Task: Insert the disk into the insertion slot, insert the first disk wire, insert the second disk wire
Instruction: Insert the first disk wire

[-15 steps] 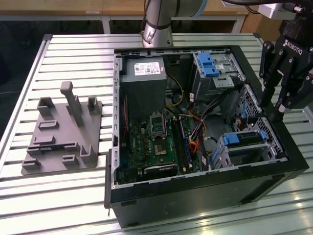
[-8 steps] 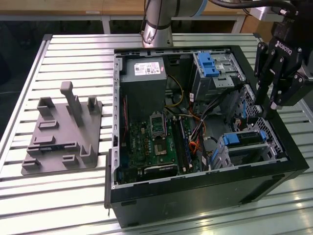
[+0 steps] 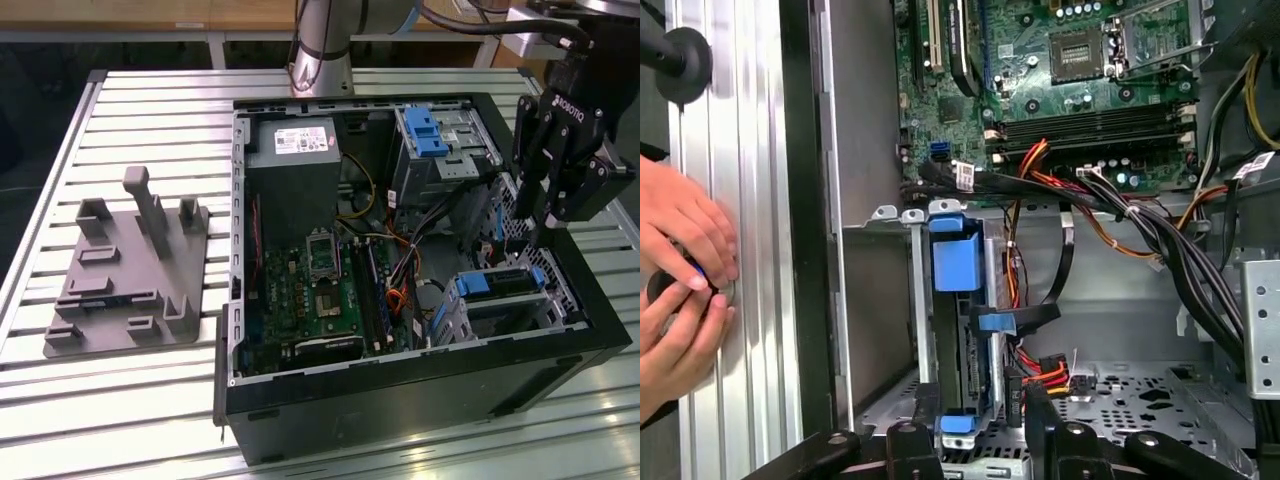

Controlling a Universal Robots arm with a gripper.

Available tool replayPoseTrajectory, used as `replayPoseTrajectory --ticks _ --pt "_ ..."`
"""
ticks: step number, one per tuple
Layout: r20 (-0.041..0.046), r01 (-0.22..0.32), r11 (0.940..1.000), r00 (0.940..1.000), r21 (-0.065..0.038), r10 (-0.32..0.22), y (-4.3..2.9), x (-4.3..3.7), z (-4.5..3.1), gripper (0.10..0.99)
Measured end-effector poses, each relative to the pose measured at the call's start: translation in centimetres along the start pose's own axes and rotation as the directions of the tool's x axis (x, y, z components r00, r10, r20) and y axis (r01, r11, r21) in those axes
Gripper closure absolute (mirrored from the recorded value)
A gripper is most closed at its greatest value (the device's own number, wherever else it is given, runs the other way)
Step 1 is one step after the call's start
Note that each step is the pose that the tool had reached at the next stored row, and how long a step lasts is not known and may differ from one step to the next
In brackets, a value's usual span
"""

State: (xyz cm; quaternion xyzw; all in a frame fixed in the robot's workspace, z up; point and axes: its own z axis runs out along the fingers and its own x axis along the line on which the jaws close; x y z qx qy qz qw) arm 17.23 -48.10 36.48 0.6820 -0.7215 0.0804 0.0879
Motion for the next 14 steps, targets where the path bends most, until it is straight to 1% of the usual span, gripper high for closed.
replayPoseTrajectory --ticks 5,10,11,13,14 --pt "-0.0108 0.004 1.0000 0.9999 0.002 -0.004 -0.03 -0.35 0.86 0.620" --pt "-0.0296 0.009 1.0000 0.9995 0.004 -0.009 -0.06 -0.98 1.40 0.620" --pt "-0.0310 0.010 0.9999 0.9995 0.004 -0.010 -0.05 -1.18 1.45 0.620" --pt "-0.0312 0.012 0.9999 0.9994 0.005 -0.012 -0.03 -1.65 1.45 0.620" --pt "-0.0310 0.012 0.9999 0.9994 0.005 -0.012 -0.02 -1.89 1.44 0.635"
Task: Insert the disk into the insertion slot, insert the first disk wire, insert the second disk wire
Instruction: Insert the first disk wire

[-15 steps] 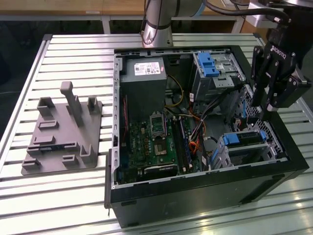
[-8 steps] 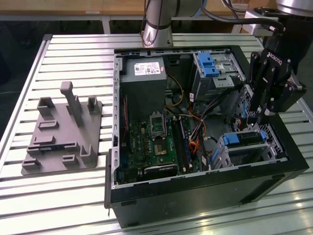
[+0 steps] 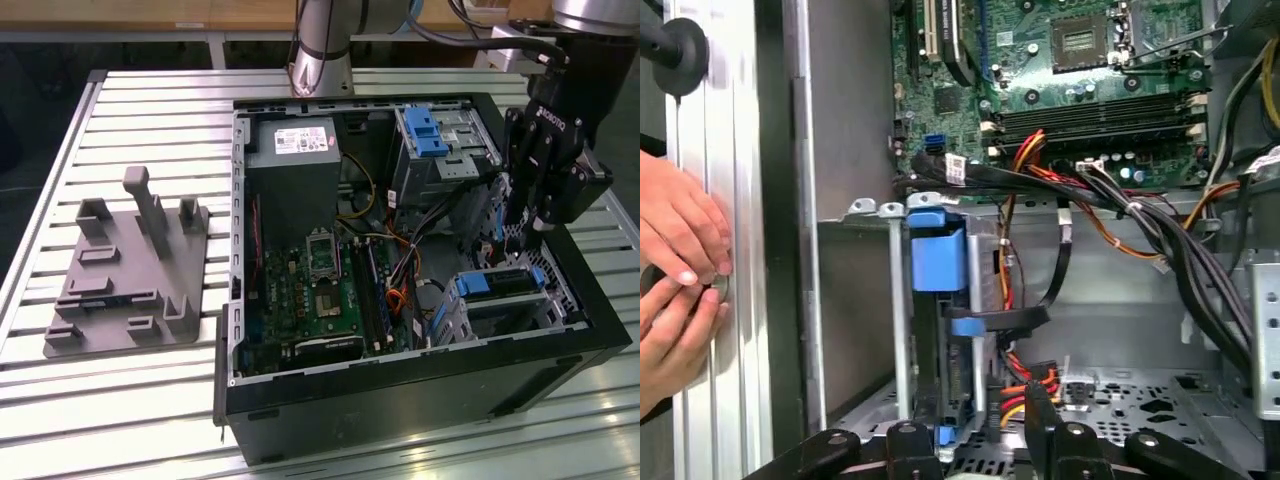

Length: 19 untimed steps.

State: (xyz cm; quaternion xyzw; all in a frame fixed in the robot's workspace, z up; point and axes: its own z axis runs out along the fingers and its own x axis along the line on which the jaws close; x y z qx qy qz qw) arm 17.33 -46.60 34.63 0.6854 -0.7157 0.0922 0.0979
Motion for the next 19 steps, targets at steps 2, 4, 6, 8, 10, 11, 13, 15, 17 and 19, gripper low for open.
replayPoseTrajectory --ticks 2,4,6,8,10,11,13,15,17,19 --pt "-0.0003 0.001 1.0000 1.0000 0.000 -0.001 -0.02 -0.24 -0.03 0.698" --pt "-0.0004 0.001 1.0000 1.0000 0.000 -0.001 -0.13 -0.26 0.00 0.769" --pt "-0.0006 0.001 1.0000 1.0000 0.000 -0.001 -0.25 -0.29 0.03 0.769" --pt "-0.0005 0.001 1.0000 1.0000 0.000 -0.001 -0.31 -0.32 0.15 0.769" --pt "-0.0006 0.001 1.0000 1.0000 0.000 -0.001 -0.33 -0.37 0.34 0.769" --pt "-0.0006 0.001 1.0000 1.0000 0.000 -0.001 -0.34 -0.40 0.44 0.769" --pt "-0.0005 0.001 1.0000 1.0000 0.000 -0.001 -0.35 -0.45 0.62 0.769" --pt "-0.0007 0.001 1.0000 1.0000 0.000 -0.001 -0.35 -0.48 0.72 0.769" --pt "-0.0008 0.001 1.0000 1.0000 0.000 -0.001 -0.35 -0.49 0.76 0.769" --pt "-0.0006 0.001 1.0000 1.0000 0.000 -0.001 -0.35 -0.50 0.80 0.769"
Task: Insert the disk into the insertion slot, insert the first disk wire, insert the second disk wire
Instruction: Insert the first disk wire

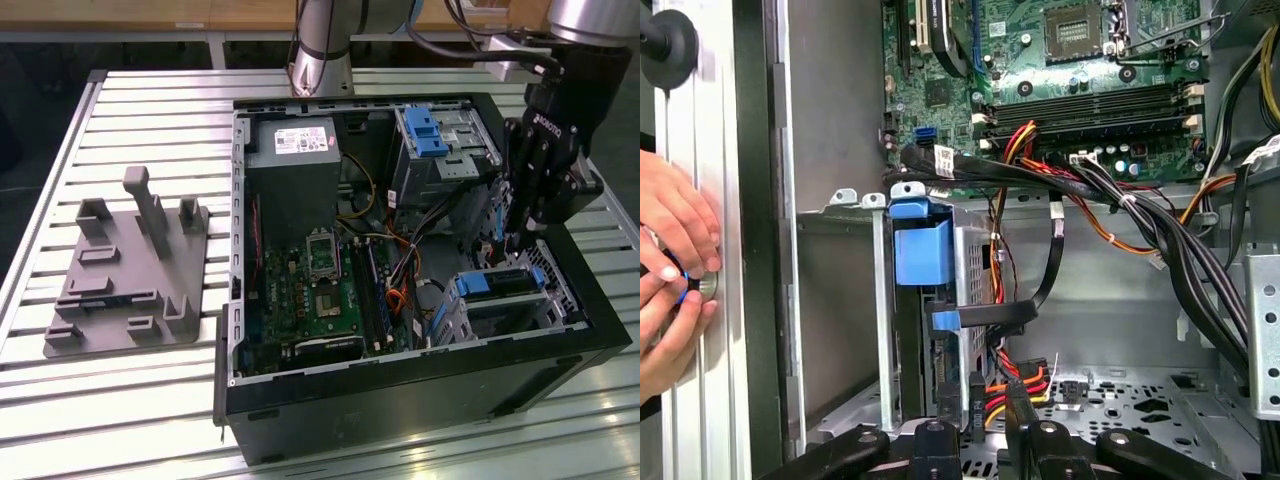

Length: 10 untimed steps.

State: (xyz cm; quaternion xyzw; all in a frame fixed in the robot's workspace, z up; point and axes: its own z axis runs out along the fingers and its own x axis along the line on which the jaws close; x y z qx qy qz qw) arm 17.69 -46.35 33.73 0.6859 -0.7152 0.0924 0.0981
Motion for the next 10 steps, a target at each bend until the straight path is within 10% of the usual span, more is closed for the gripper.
replayPoseTrajectory --ticks 10 --pt "-0.0001 0.001 1.0000 1.0000 0.001 -0.001 0.02 -0.09 0.33 0.769"
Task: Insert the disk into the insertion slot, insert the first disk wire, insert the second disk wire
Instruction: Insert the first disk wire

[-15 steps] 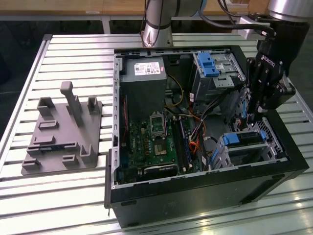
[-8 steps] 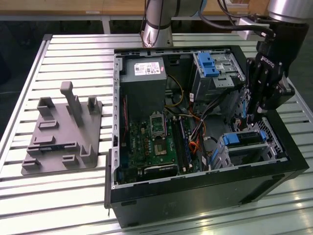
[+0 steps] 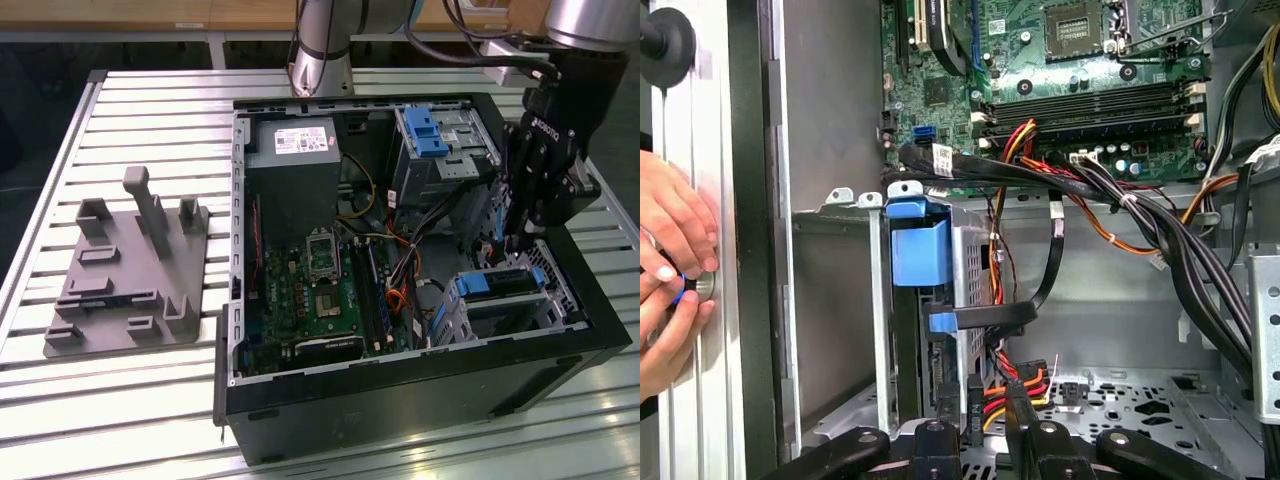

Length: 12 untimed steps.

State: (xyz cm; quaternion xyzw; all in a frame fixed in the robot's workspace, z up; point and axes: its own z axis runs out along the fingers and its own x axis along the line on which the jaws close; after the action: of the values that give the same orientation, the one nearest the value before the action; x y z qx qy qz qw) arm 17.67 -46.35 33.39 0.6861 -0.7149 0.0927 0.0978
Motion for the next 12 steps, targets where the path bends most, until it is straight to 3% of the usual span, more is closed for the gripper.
replayPoseTrajectory --ticks 6,8,12 --pt "0.0002 0.001 1.0000 1.0000 0.005 -0.001 0.14 -0.04 0.16 0.780" --pt "0.0003 0.001 1.0000 1.0000 0.007 -0.001 0.16 -0.05 0.20 0.906" --pt "0.0003 0.002 1.0000 1.0000 0.008 -0.002 0.18 -0.05 0.23 0.910"
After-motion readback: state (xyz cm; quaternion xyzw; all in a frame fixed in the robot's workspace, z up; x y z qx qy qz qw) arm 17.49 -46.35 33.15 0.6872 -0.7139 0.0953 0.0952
